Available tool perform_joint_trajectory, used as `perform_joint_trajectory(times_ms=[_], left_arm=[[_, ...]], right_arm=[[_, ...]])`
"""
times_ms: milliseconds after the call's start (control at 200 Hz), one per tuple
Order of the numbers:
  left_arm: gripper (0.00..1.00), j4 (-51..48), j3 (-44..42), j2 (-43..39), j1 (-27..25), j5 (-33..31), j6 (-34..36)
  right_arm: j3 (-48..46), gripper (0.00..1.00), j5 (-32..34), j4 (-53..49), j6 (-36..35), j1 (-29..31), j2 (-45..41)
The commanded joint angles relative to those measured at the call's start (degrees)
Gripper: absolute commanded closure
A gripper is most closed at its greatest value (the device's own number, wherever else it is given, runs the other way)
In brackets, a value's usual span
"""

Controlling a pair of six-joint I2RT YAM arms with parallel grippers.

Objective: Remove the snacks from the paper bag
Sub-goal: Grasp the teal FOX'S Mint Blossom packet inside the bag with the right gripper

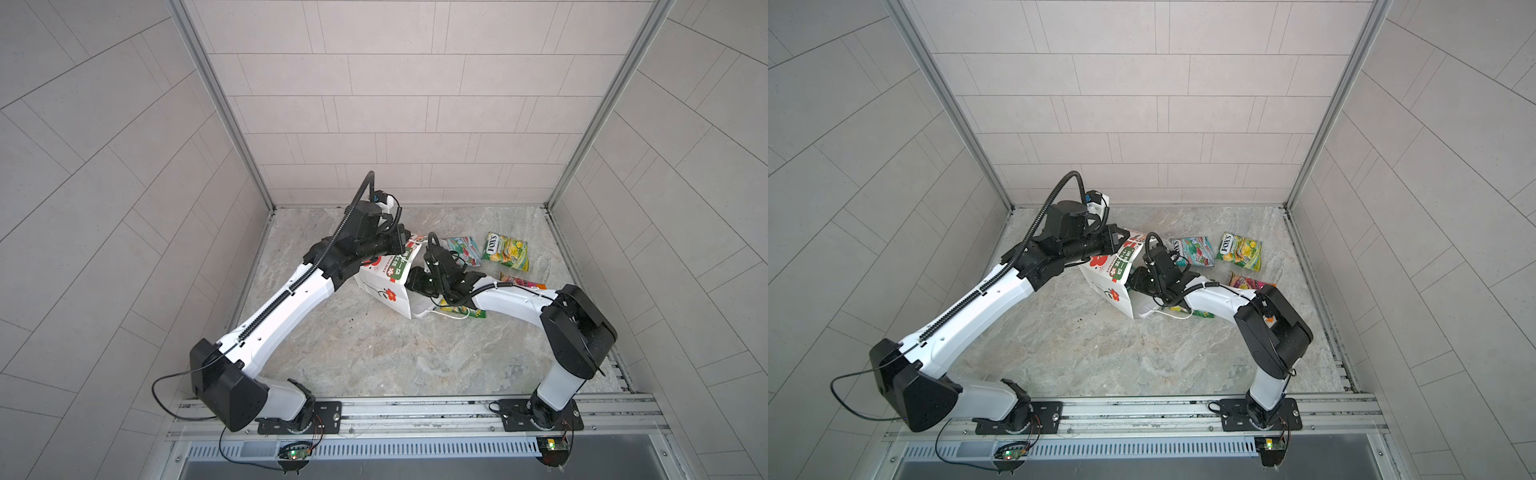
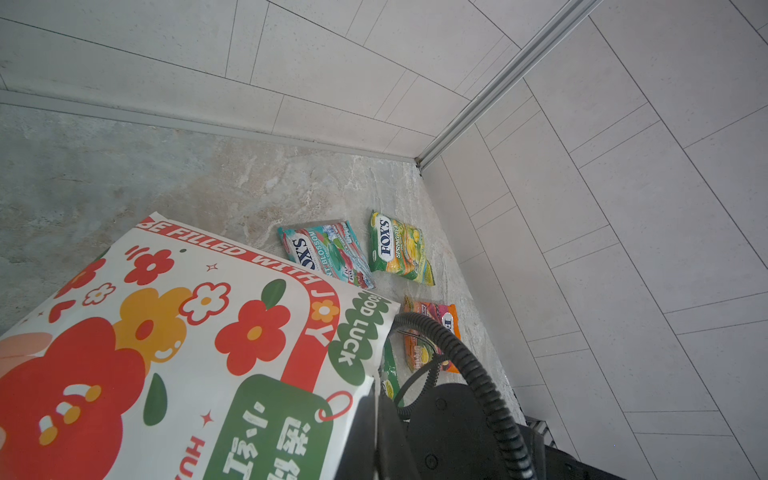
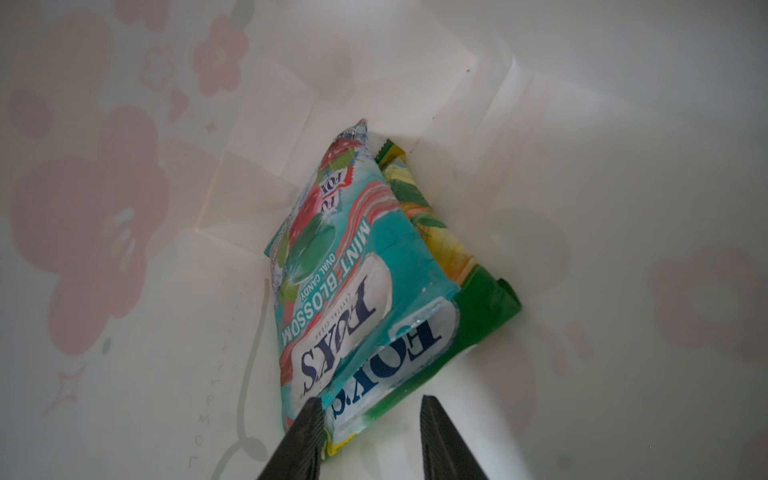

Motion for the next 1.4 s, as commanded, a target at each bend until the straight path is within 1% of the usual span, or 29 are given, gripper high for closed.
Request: perform_joint_trajectory(times_ms=[0,395,696,856,961,1031,1096,1171,1241,1396], left_arm=[[1.0,1.2,0.2,-0.6,0.4,0.3,-0.1],[1.0,1.7,0.0,-0.4,0.4,1.0,-0.5],[1.0,2.0,-0.2,-0.1,0.4,1.9,-1.0],[1.0,2.1,-0.2,-0.2,0.4,2.2,-1.0],[1.0,2.1,-0.2,-0.1,0.4,2.7,-1.1],[1.0,2.0,-0.2,-0.1,0.4,2.7,-1.0],[1.0,1.6,-0.2,-0.2,0.4,2.1,-0.7],[1.0,0.9,-0.2,-0.4,0.4,1.2,0.0],[1.0,0.4,-0.1,-0.5,0.4,0.3,0.6],[1.0,-1.1,-0.1,-0.8,0.4,-2.7,1.8]], right_arm=[[1.8,0.6,1.1,0.2,1.6,0.1,1.6],[4.8,0.59,1.1,1.8,4.0,-0.1,6.5],[6.7,0.6,-3.3,8.9,7.8,-0.3,10.8],[7.0,0.62,-3.8,12.6,11.0,-0.3,12.7],[6.9,0.67,-3.4,14.4,12.4,-0.3,13.5],[7.0,0.76,-4.5,16.5,13.1,-0.2,14.3],[7.2,0.82,-5.7,18.1,13.2,-0.3,14.5],[6.8,0.93,-6.2,18.4,12.8,-0.3,14.2],[6.2,0.99,-6.3,18.5,11.9,-0.3,13.4],[4.3,1.0,-7.2,18.3,10.2,-0.3,11.2]])
